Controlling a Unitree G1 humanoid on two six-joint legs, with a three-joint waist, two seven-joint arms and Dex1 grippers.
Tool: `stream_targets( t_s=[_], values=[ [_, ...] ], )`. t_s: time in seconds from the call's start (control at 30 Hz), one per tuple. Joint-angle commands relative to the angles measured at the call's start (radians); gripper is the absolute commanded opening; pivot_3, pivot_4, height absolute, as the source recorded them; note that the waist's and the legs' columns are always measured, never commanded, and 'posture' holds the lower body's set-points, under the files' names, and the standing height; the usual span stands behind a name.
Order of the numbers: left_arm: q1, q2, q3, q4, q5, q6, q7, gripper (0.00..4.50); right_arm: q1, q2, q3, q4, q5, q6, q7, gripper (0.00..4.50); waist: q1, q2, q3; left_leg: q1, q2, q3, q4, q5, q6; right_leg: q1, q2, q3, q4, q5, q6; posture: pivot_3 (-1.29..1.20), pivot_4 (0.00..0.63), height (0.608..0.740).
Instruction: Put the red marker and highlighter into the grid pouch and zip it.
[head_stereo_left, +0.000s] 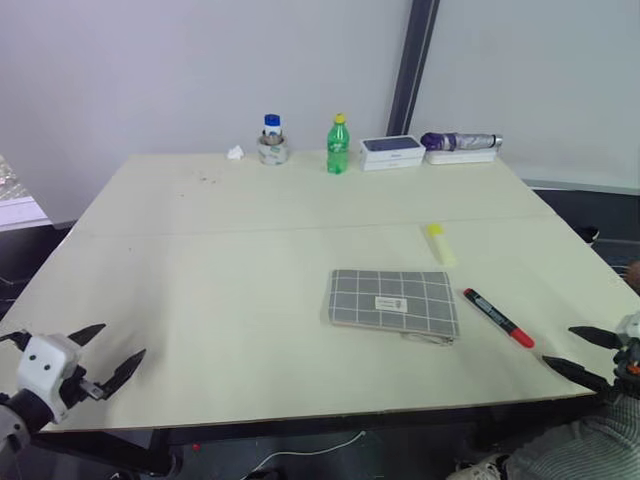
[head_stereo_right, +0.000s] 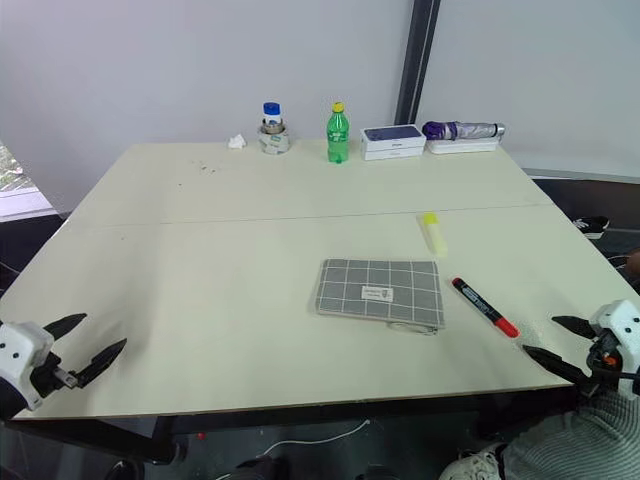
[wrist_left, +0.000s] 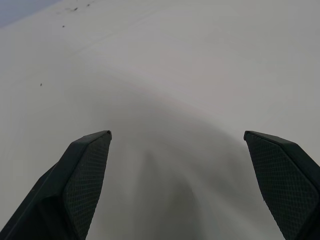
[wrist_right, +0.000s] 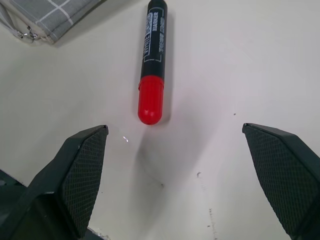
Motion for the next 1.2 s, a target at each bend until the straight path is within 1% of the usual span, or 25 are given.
stream_targets(
  t_s=[0.03,0.2,0.47,0.77,1.03,1.1,1.17,1.2],
  values=[
    [-0.003,-0.007,0.012,-0.022,-0.004,-0.033,-0.002,4.48,-0.008,-0.026,-0.030,-0.010,0.005,-0.011,-0.002,4.47,0.000,0.000,0.000,0.000,0.000,0.000,0.000,0.000,0.000,0.000,0.000,0.000,0.000,0.000,0.000,0.00,0.150,0.740],
    [-0.031,0.005,-0.018,-0.005,0.041,-0.020,0.020,4.48,-0.032,-0.015,-0.014,-0.029,0.005,0.008,-0.018,4.47,0.003,0.000,0.000,0.000,0.000,0.000,0.000,0.000,0.000,0.000,0.000,0.000,0.000,0.000,0.000,0.00,0.150,0.740],
    [-0.067,0.007,-0.030,0.002,0.034,-0.080,-0.028,4.48,-0.056,-0.008,-0.008,-0.048,0.008,0.026,-0.028,4.47,0.002,0.000,0.000,0.000,0.000,0.000,0.000,0.000,0.000,0.000,0.000,0.000,0.000,0.000,0.000,0.00,0.150,0.740],
    [-0.097,0.012,-0.048,0.024,0.073,-0.122,-0.031,4.48,-0.069,0.001,0.011,-0.075,0.010,0.040,-0.040,4.47,0.001,0.000,0.000,0.000,0.000,0.000,0.000,0.000,0.000,0.000,0.000,0.000,0.000,0.000,0.000,0.00,0.150,0.740],
    [-0.107,0.006,-0.055,0.018,0.079,-0.136,-0.020,4.48,-0.091,0.009,0.028,-0.102,0.012,0.051,-0.048,4.47,0.001,0.000,0.000,0.000,0.000,0.000,0.000,0.000,0.000,0.000,0.000,0.000,0.000,0.000,0.000,0.00,0.150,0.740],
    [-0.131,0.002,-0.076,0.000,0.078,-0.144,-0.023,4.48,-0.118,0.022,0.038,-0.140,0.032,0.088,-0.064,4.47,0.001,0.000,0.000,0.000,0.000,0.000,0.000,0.000,0.000,0.000,0.000,0.000,0.000,0.000,0.000,0.00,0.150,0.740],
    [-0.214,-0.010,-0.133,-0.006,0.123,-0.162,0.012,4.48,-0.172,0.057,0.067,-0.189,0.033,0.106,-0.109,4.47,0.002,0.000,0.000,0.000,0.000,0.000,0.000,0.000,0.000,0.000,0.000,0.000,0.000,0.000,0.000,0.00,0.150,0.740],
    [-0.270,-0.021,-0.174,0.001,0.157,-0.174,0.030,4.50,-0.208,0.085,0.080,-0.215,0.036,0.117,-0.142,4.24,0.004,0.000,0.000,0.000,0.000,0.000,0.001,0.000,0.000,0.001,0.000,0.000,0.000,0.000,0.000,0.00,0.150,0.740]
  ],
)
